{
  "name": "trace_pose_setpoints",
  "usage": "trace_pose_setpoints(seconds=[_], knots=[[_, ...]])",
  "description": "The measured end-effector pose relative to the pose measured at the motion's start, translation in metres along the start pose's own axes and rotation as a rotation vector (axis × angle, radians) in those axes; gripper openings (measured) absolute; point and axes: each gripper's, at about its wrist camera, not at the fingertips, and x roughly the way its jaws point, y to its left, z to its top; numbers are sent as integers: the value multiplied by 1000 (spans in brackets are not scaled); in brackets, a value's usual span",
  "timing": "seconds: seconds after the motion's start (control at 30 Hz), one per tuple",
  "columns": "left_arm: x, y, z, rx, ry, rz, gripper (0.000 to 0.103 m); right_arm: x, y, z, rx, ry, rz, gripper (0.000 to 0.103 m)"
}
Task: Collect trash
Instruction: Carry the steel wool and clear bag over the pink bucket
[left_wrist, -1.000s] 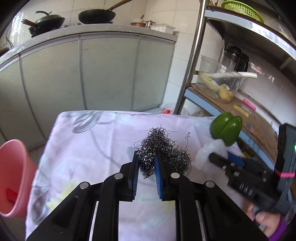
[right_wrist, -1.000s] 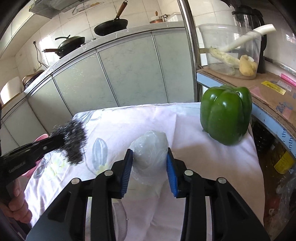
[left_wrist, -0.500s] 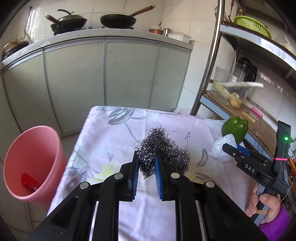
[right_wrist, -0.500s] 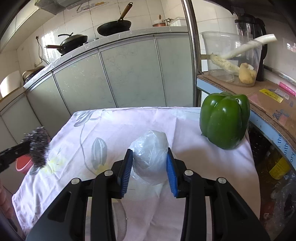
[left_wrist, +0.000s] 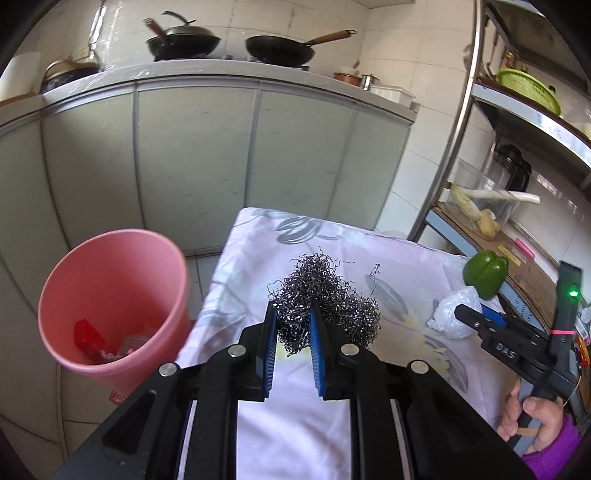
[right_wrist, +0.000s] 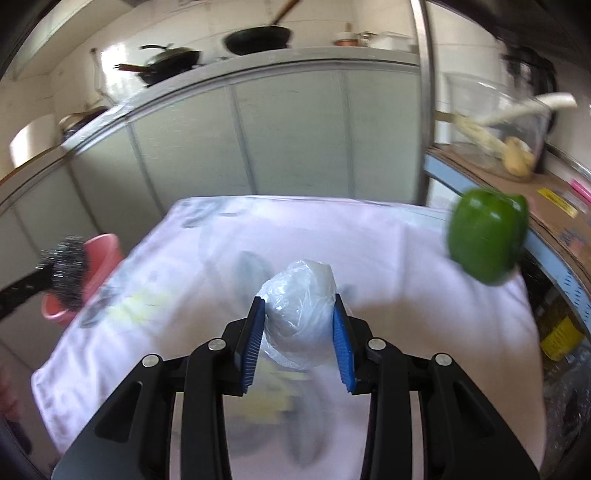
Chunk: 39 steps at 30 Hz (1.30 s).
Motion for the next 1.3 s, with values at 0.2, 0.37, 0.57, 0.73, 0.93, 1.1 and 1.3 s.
trace_pose_setpoints(seconds=[0.2,0.37,0.57,0.73,0.93,1.1,1.3], knots=[[-10,33,-1,-49,-24,53,15,-5,65,13,-104,7,125,36],[-19,67,0,-90,-51,111,16,-7,118,25,-178,16,230,36],[-32,103,3,-123,-94,193,16,3,171,35,-236,45,322,36],[-39,127,0,-127,-110,262,16,13,202,38,-247,67,360,36],[-33,144,-4,-146,-93,298,16,31,228,41,-228,98,409,36],[-25,154,-5,-162,-78,323,16,43,254,45,-256,107,420,36],[-14,169,-10,-189,-51,347,16,59,276,46,-276,134,442,36]])
